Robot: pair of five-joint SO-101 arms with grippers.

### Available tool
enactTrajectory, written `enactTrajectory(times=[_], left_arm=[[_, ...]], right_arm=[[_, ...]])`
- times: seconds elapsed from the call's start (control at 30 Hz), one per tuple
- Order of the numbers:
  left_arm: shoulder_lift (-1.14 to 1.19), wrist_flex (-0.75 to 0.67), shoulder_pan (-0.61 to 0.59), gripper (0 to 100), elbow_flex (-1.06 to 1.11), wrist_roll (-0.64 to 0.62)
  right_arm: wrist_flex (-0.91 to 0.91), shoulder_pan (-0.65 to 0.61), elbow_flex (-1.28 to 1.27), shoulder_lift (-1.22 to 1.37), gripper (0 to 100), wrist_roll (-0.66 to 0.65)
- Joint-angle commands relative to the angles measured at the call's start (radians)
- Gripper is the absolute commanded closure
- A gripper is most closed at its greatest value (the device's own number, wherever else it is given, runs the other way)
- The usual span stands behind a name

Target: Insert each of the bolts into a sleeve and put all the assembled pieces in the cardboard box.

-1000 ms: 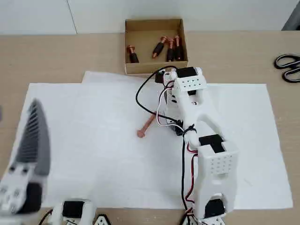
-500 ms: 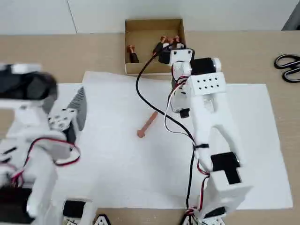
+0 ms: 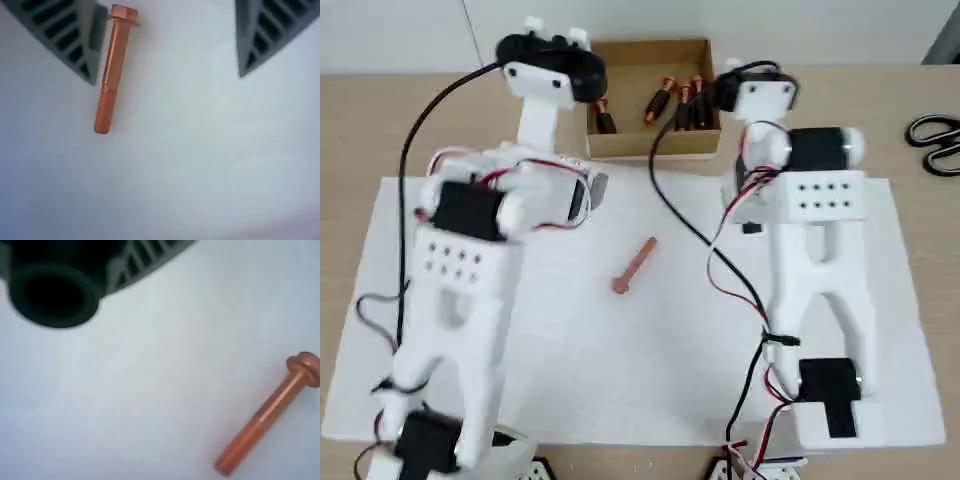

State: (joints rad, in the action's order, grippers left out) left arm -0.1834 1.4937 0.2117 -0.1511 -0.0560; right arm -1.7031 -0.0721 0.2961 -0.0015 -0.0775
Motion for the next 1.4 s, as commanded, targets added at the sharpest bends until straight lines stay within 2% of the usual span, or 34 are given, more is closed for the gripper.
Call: enactTrajectory(times=[0.0, 0.2, 0.37, 0.57, 0.97, 1.37], left_arm=[[0.106, -0.034, 0.009, 83, -0.068, 0.012], [0.269, -0.114, 0.021, 83, -0.051, 0.017], [0.43, -0.08, 0.092, 83, -0.05, 0.146], [0.548, -0.068, 0.146, 83, -0.051, 0.153], [0.577, -0.011, 0.158, 83, -0.039, 0.15], [0.577, -0.078, 0.176, 83, 0.041, 0.15]], right_arm=[[-0.015, 0.079, 0.029, -0.087, 99.2, -0.009], [-0.016, 0.13, 0.028, -0.16, 99.2, -0.009], [-0.016, 0.13, 0.028, -0.189, 99.2, -0.009], [-0.016, 0.13, 0.028, -0.186, 99.2, -0.008], [-0.016, 0.13, 0.028, -0.183, 99.2, -0.008], [-0.016, 0.13, 0.028, -0.185, 99.2, -0.005]])
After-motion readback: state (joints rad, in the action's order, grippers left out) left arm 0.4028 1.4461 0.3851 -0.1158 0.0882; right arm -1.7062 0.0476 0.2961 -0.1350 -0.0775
